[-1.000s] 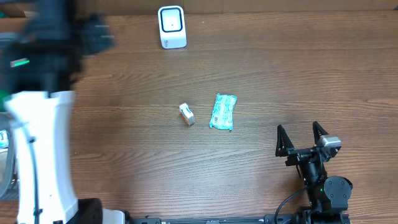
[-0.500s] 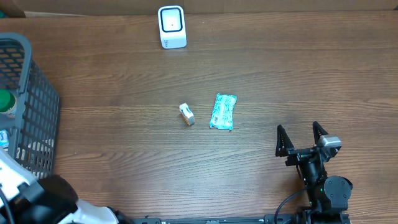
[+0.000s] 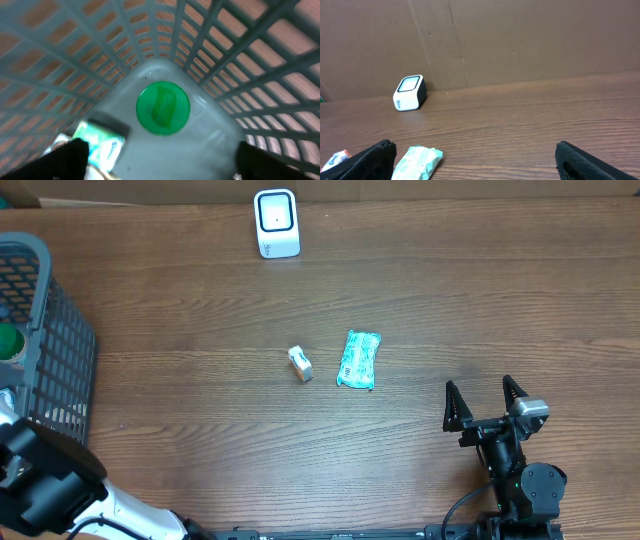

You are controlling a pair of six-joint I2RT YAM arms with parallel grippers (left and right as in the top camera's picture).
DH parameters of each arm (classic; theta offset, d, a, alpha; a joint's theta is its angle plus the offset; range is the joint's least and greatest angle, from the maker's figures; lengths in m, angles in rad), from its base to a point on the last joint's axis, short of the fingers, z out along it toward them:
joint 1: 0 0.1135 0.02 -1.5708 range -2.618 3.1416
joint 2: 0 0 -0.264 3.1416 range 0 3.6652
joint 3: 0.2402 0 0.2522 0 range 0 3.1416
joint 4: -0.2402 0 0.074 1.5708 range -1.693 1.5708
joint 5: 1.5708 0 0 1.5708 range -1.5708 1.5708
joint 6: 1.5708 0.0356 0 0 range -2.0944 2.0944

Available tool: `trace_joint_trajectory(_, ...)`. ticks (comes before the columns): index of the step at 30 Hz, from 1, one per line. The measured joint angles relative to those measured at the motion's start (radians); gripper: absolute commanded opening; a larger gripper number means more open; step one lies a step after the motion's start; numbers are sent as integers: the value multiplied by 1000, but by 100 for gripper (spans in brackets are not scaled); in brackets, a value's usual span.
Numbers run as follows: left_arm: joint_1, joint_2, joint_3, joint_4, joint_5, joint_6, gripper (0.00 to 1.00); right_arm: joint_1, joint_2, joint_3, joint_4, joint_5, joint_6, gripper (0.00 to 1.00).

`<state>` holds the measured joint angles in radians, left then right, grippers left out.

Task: Scan the item barcode
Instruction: 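Lower the left gripper into the basket and grasp the green-lidded jar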

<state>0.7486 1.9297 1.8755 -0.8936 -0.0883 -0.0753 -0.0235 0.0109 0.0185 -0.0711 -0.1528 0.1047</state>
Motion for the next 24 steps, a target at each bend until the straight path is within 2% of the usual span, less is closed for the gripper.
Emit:
trace_joint_trajectory(4,6,80,-19,41,3,51,100,0,0,0,0,0,0,100)
trace_joint_trajectory(18,7,277,-26,152,32,106,100,0,0,0,-1,0,0,100)
trace_joint_trajectory(21,7,282,-26,163,37,111,95,0,0,0,-1,0,0,100)
trace_joint_trajectory(24,7,282,-26,171,40,112,86,0,0,0,-1,0,-1,100)
